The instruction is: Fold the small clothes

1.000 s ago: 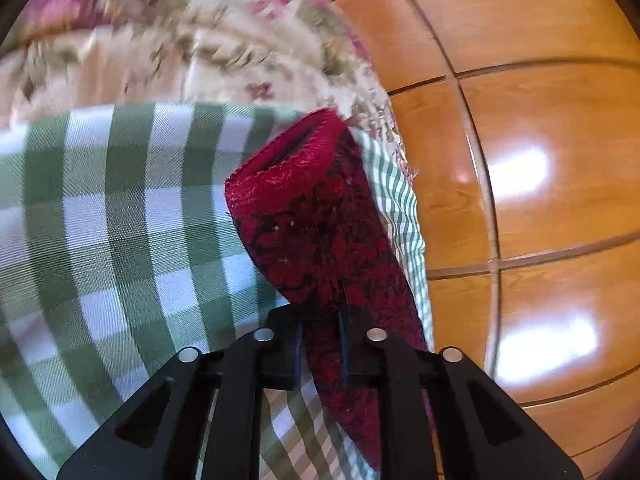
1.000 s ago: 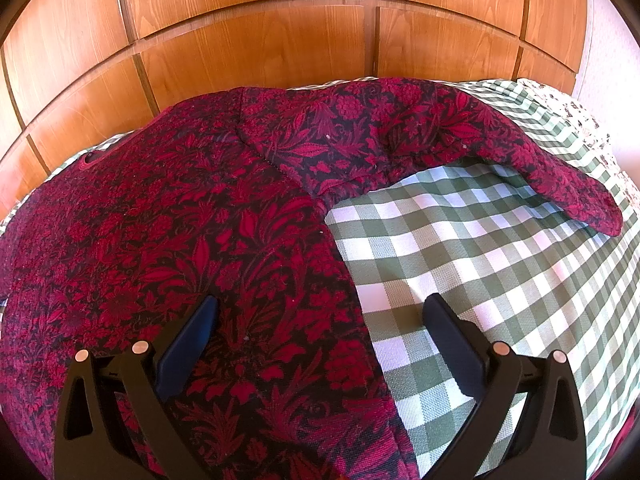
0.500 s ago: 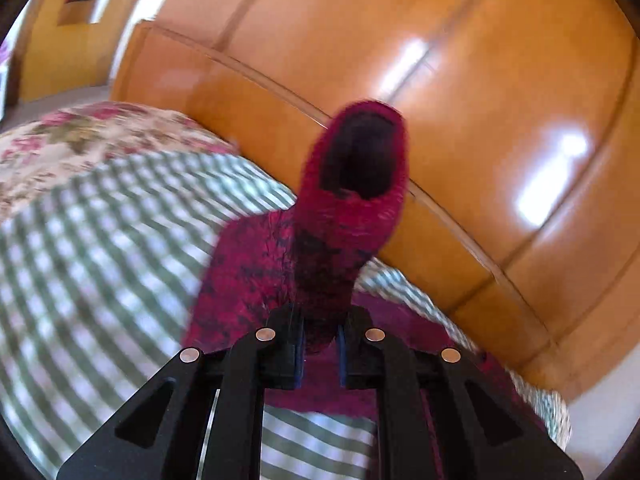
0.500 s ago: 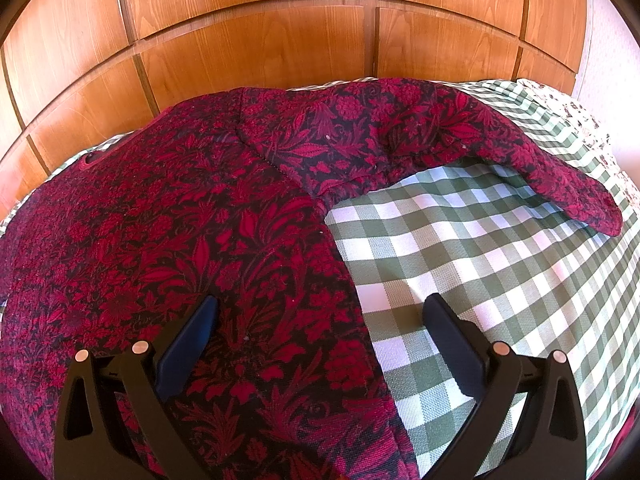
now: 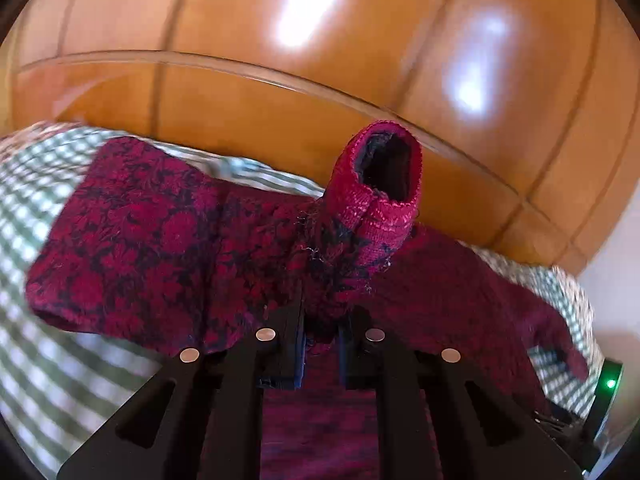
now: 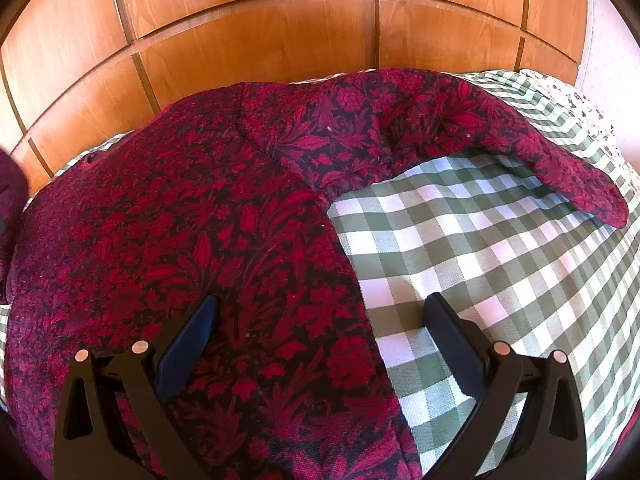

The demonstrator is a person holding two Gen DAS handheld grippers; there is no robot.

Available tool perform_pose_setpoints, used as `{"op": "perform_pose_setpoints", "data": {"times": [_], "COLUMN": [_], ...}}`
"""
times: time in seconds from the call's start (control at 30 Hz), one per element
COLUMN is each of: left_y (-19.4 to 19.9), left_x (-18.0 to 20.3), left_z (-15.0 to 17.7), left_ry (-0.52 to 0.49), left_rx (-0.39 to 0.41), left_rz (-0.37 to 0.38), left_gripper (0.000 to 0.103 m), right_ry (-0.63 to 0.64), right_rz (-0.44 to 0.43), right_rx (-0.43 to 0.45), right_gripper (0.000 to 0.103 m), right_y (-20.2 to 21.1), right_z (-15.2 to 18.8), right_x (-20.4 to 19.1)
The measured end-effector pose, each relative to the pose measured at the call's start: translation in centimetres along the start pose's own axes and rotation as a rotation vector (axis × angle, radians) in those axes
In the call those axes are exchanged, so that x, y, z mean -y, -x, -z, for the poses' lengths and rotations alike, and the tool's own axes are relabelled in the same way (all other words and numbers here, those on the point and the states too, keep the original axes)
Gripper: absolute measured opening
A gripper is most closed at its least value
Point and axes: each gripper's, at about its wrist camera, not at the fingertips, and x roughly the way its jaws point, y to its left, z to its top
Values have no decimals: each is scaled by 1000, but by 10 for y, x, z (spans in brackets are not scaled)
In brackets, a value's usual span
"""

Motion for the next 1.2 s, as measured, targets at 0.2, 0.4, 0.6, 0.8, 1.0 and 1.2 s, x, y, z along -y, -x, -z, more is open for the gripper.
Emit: {"op": "perform_pose_setpoints", "data": {"times": [0.2, 0.4, 0.6, 0.8, 1.0, 1.2], "left_y": [-35, 15, 34, 20, 16, 14], "left_x": [39, 16, -55, -70, -70, -76], "left_z": [21, 30, 44, 48, 50, 52], "left_ry": [-138, -118, 197, 280, 283, 295], "left_rx": [-109, 24, 38, -39, -52, -56], "left_rz": [-16, -41, -219, -194, -187, -152], "left_gripper": [36, 90, 93, 93, 93, 98], "right_ry": [-3, -4, 38, 49, -7, -38], "right_rz": [-4, 12, -79, -385, -505, -606], "right_rx": [12, 141, 220, 101, -58, -81], "right_gripper": [101, 101, 101, 88, 74, 18], "right_y": [-2, 18, 49, 33, -18, -38], "right_z": [-1, 4, -3, -28, -45, -44], "right_x": [2, 1, -24, -81, -127, -137]}}
